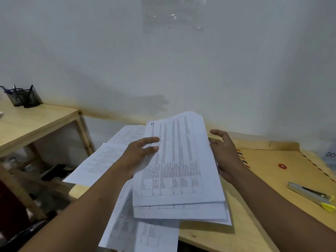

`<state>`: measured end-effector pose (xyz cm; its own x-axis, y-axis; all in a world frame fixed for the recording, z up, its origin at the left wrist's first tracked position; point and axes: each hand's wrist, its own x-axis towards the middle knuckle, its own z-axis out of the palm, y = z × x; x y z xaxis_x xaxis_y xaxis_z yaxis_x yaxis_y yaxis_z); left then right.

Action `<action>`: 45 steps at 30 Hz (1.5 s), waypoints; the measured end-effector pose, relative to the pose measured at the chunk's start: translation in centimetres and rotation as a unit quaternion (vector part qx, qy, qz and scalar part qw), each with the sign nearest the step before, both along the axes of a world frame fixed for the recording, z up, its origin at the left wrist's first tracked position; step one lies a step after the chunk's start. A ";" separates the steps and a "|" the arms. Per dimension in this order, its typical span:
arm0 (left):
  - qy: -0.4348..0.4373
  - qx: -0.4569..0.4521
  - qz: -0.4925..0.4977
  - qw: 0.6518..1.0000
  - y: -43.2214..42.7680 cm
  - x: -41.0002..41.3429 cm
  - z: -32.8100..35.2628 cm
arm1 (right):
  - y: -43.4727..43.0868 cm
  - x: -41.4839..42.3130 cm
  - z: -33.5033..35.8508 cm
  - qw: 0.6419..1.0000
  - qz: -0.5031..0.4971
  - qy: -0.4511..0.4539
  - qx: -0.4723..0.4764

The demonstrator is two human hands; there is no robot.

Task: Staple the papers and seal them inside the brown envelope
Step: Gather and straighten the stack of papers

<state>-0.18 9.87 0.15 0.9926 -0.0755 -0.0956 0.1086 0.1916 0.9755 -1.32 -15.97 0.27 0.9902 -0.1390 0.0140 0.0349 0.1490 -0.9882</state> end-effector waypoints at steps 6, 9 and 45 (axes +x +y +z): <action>-0.063 0.145 0.027 0.987 -0.3 0.7 -0.9 | 0.5 0.6 1.6 0.999 -0.011 -0.015 0.034; -0.079 0.195 0.073 0.975 -0.1 0.3 -0.4 | 0.8 1.0 1.8 0.994 0.005 -0.022 -0.110; 0.077 -0.041 -0.021 0.996 9.7 -4.4 0.1 | 6.8 -0.7 -8.0 0.882 -0.012 -0.094 -0.462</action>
<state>-4.55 19.56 0.23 0.9623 -0.1309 -0.2386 0.2658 0.2626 0.9276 -2.00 -9.20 -7.70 0.9555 -0.0029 0.2951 0.2029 -0.7196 -0.6641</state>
